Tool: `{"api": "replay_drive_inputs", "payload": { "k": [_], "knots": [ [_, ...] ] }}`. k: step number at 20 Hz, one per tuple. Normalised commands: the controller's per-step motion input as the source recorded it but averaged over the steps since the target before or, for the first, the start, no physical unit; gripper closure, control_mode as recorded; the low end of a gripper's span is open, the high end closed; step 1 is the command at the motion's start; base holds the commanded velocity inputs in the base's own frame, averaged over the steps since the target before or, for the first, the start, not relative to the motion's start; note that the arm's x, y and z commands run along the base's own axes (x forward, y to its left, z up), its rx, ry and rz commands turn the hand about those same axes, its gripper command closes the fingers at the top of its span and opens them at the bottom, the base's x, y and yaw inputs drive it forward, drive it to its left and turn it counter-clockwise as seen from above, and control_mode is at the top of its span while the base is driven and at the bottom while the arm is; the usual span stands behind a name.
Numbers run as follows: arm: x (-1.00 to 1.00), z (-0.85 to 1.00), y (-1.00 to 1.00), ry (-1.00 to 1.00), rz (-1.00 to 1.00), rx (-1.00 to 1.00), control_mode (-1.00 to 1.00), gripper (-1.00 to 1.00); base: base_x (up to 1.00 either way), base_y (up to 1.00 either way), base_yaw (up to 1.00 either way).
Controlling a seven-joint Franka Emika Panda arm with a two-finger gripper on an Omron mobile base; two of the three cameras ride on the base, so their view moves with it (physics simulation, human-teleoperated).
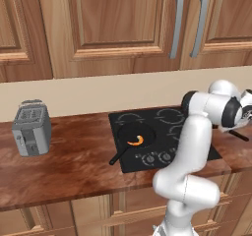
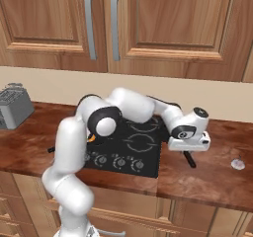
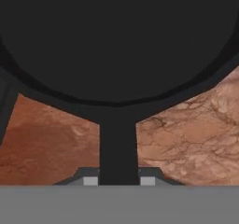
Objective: Place both pans onto different burners. Then place the garlic and the shrimp on different pans.
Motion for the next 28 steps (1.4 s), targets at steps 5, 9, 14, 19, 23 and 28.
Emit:
{"api": "replay_drive_inputs", "payload": {
  "k": [5,9,14,19,23,28],
  "knots": [
    [-0.54,0.0,0.67,-0.03,0.1,-0.15,-1.0,1.0,0.0,0.0,0.0],
    [-0.4,0.0,0.65,-0.01,0.11,-0.14,-1.0,1.0,0.0,0.0,0.0],
    [-0.19,0.0,0.5,0.0,0.13,-0.12,-1.0,1.0,0.0,0.0,0.0],
    [-0.01,0.0,0.26,0.0,0.12,-0.06,-1.0,1.0,0.0,0.0,0.0],
    [0.07,0.0,0.08,0.0,0.08,-0.02,-1.0,1.0,0.0,0.0,0.0],
    [0.25,0.0,0.01,0.0,0.06,-0.01,-1.0,1.0,0.0,0.0,0.0]
  ]
}}
